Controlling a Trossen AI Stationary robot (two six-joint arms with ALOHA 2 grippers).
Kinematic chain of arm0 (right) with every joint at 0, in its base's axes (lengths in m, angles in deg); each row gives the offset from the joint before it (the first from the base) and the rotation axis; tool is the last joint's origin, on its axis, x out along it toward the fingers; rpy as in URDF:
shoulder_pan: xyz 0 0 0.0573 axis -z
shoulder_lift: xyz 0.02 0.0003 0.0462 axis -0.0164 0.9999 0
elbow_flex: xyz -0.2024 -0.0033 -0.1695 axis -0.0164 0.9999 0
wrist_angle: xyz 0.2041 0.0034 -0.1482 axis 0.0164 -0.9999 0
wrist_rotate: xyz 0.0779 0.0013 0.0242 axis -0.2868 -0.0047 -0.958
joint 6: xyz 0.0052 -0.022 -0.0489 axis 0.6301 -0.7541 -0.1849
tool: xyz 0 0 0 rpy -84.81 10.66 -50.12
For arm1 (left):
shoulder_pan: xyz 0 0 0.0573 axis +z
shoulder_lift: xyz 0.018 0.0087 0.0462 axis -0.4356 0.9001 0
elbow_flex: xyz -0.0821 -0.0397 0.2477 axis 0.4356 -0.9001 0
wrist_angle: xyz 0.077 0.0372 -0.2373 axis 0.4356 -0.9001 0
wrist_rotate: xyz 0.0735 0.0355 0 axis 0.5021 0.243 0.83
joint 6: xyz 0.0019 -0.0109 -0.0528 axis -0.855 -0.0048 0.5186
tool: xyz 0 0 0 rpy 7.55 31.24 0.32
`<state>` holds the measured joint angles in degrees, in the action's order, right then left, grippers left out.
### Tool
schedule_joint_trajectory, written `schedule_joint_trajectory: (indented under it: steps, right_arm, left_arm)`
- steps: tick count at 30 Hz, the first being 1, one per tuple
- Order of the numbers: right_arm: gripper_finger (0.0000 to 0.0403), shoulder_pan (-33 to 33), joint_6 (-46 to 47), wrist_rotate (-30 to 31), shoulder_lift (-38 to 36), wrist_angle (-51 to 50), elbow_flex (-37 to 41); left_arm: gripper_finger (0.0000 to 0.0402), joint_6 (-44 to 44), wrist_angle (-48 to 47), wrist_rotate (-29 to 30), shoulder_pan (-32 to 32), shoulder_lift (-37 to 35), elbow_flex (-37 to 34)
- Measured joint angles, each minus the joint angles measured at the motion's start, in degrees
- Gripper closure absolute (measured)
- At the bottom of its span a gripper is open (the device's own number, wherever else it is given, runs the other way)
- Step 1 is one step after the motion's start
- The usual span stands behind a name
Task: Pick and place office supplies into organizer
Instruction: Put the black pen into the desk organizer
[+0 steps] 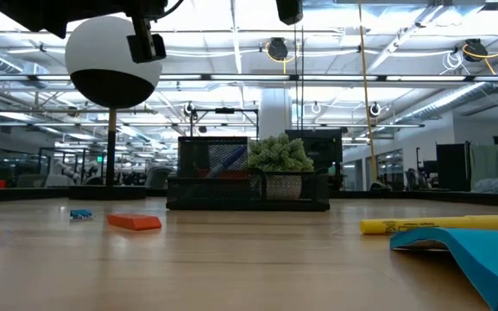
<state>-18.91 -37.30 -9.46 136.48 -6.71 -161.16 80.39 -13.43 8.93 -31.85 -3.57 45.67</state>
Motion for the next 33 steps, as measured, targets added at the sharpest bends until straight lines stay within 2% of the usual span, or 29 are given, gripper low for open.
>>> schedule_joint_trajectory:
  steps: [7, 33]
  right_arm:
    - [0.0305, -0.1, -1.7, -0.4, 0.0, 0.0, 0.0]
    - [0.0311, 4.7, -1.6, -11.8, 0.1, 1.0, 0.0]
  left_arm:
    - [0.0366, 1.6, 0.3, 0.0, 0.0, 0.0, 0.0]
    - [0.0366, 1.5, 1.5, -0.2, 0.0, 0.0, 0.0]
